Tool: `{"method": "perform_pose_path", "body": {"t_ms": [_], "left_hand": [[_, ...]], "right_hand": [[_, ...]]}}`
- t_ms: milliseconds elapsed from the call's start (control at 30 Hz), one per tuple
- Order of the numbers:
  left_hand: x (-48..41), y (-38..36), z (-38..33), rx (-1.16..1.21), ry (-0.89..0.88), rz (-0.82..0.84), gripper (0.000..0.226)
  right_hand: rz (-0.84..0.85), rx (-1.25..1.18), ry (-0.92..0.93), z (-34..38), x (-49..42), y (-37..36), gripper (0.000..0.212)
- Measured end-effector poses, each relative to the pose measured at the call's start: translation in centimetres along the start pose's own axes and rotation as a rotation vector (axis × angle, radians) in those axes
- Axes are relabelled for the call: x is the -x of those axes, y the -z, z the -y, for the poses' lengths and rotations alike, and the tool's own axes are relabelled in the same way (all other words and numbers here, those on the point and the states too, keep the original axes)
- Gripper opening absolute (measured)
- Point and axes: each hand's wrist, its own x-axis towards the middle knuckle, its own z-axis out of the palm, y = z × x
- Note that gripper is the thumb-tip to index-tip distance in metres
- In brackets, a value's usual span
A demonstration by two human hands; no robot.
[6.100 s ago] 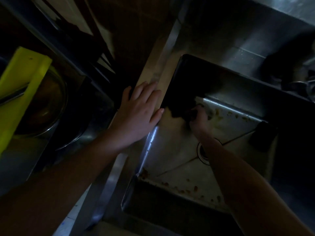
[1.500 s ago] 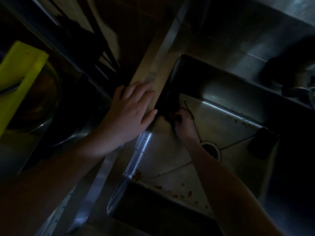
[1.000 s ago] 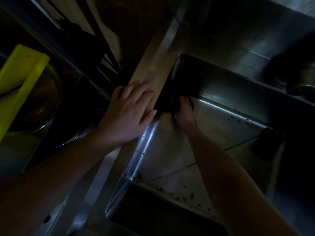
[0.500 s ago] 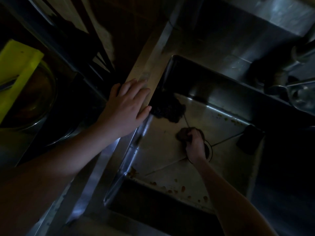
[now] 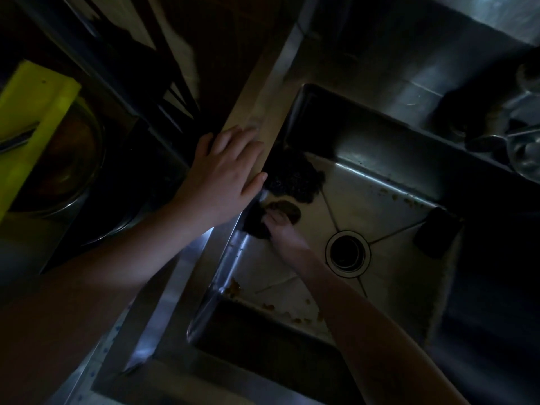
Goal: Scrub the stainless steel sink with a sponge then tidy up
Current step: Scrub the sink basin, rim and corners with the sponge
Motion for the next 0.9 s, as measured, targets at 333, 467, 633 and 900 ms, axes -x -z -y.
{"method": "perform_pose_path", "body": {"t_ms": [333, 467, 633, 900], "left_hand": [[0.0, 0.1, 0.0, 0.022, -0.001, -0.011, 0.043], [0.0, 0.2, 0.0, 0.013, 0.005, 0.004, 0.044], [0.3, 0.3, -0.2, -0.039, 0.001, 0.032, 0.045], [1.4, 0.7, -0.8, -0.106, 0.032, 0.097, 0.049]], "right_hand": [[-0.023, 0.048, -0.106, -3.3, 3.3, 0.3, 0.049], [0.075, 0.014, -0.139, -5.2, 7.7, -0.1, 0.046], [0.135, -0.016, -0.158, -4.6, 11.0, -1.4, 0.040], [-0.068, -0.286, -0.276, -2.5, 5.5, -0.3, 0.038]]}}
